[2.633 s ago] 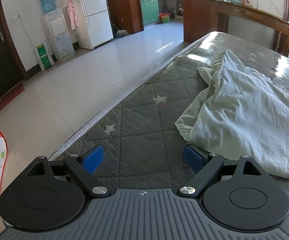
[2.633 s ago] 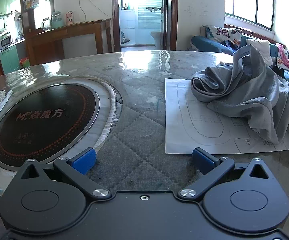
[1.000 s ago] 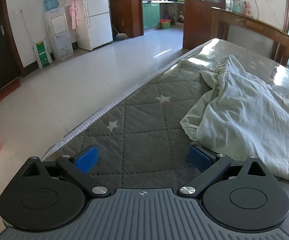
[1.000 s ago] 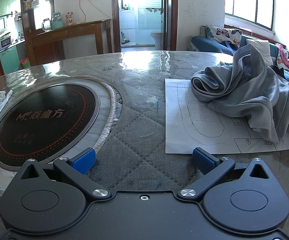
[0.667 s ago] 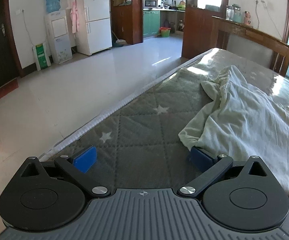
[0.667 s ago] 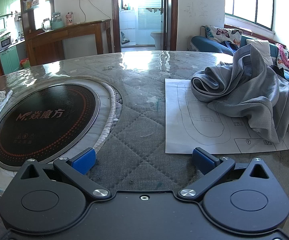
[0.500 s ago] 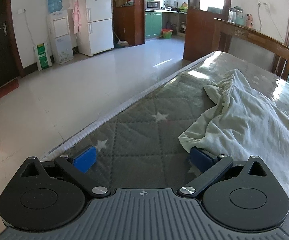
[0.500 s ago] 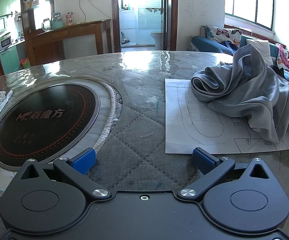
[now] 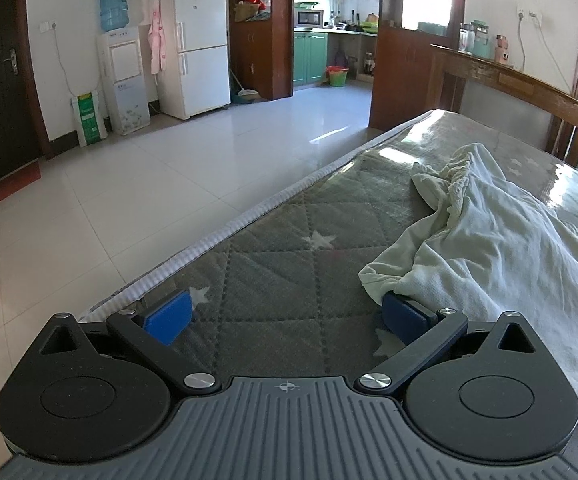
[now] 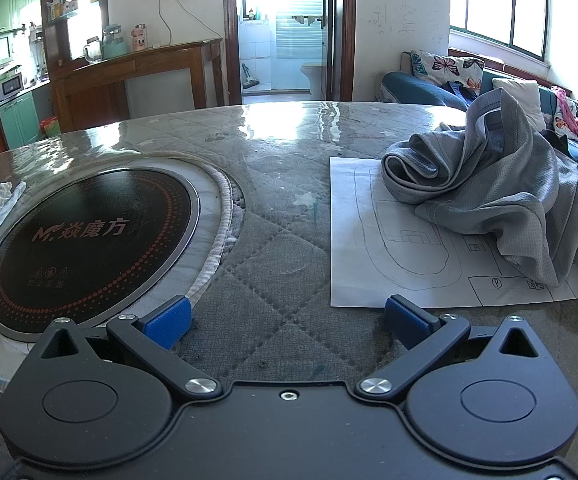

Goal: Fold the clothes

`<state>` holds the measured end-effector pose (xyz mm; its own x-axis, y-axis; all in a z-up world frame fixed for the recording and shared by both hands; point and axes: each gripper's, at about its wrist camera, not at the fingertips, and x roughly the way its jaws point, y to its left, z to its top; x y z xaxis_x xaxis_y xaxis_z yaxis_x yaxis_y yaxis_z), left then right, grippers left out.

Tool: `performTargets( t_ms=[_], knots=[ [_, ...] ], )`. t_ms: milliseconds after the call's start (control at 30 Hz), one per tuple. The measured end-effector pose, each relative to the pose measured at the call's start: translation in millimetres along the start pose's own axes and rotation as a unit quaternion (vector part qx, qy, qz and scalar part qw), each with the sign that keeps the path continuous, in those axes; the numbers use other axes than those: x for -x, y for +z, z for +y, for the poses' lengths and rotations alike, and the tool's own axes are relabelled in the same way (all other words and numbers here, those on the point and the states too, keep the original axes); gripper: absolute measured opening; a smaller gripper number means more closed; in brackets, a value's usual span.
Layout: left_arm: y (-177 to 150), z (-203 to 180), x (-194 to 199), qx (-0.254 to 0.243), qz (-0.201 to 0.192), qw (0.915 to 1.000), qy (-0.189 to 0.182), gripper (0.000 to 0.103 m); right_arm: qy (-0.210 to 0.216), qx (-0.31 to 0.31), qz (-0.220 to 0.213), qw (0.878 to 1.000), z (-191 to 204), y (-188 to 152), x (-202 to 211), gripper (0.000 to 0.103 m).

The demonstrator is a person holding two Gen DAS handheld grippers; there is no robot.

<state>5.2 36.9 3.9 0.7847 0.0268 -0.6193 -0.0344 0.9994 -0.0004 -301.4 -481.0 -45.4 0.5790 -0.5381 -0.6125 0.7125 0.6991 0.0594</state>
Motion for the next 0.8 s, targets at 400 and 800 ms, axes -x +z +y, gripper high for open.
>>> performTargets(
  t_ms=[400, 800],
  knots=[
    [-0.8, 2.1, 0.3, 0.000, 0.000, 1.0000, 0.000, 0.103, 0.000, 0.000, 0.000, 1.000, 0.6, -0.2, 0.0, 0.103],
    [-0.4, 1.9, 0.4, 0.000, 0.000, 1.0000, 0.000, 0.103, 0.000, 0.000, 0.000, 1.000, 0.6, -0.4, 0.0, 0.103]
  ],
)
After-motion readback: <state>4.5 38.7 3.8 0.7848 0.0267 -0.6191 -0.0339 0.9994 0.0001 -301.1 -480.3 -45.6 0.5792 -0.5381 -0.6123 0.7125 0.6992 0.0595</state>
